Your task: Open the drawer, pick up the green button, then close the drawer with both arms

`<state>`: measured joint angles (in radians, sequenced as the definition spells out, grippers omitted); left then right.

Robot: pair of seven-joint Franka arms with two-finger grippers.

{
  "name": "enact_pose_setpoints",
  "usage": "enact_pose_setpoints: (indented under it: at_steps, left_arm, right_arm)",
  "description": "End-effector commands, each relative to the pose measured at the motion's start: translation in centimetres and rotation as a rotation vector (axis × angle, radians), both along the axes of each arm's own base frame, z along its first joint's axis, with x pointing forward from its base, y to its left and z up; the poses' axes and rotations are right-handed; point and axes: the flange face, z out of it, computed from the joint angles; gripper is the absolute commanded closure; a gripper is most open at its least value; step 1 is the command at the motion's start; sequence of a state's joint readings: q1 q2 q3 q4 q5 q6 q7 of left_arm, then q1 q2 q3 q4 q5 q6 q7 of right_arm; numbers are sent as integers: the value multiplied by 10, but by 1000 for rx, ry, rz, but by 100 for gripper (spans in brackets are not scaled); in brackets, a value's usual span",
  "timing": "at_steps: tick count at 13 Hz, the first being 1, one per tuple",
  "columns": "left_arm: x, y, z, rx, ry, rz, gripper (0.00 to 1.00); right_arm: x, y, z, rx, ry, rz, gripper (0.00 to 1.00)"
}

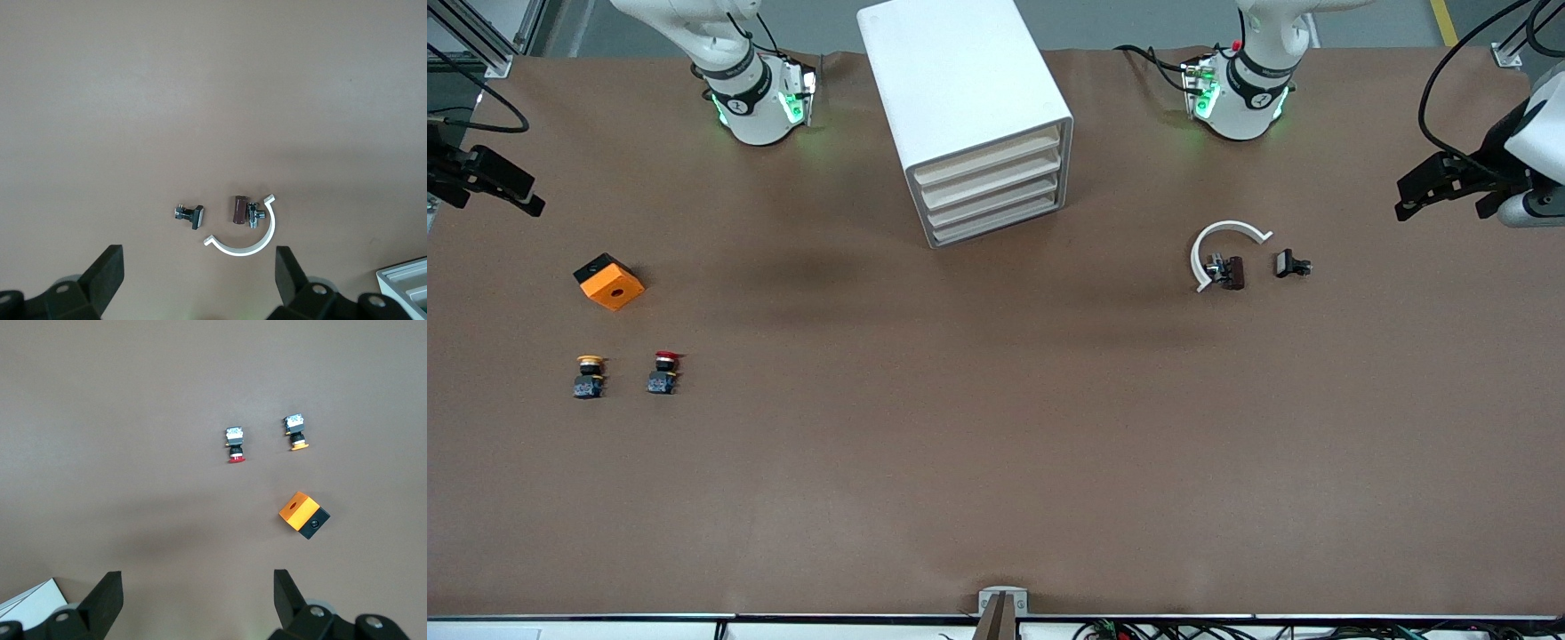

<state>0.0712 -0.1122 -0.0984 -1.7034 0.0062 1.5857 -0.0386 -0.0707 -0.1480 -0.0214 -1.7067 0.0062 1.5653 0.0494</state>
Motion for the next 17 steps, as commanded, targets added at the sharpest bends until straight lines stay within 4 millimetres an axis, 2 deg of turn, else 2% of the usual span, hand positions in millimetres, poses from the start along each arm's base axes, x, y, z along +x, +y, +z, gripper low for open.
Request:
enact_pose_setpoints:
  at_steps: [1,8,11,14,17]
  left_arm:
    - [2,2,4,-3,10,-2,0]
    - [1,-2,0,-3,26,7,0]
    - [13,-2,-30,-5,100,11,0]
    - [35,4,-71,-12,153,20,0]
    - [60,0,-110,-22,155,78,0]
  right_arm:
    - [-8,2,3,11,-7,-7,0]
    - [-5,3,4,9,-27,5,0]
    - [-5,3,5,8,-31,8,0]
    - [-5,3,5,8,-31,11,0]
    - [-4,2,4,9,-30,12,0]
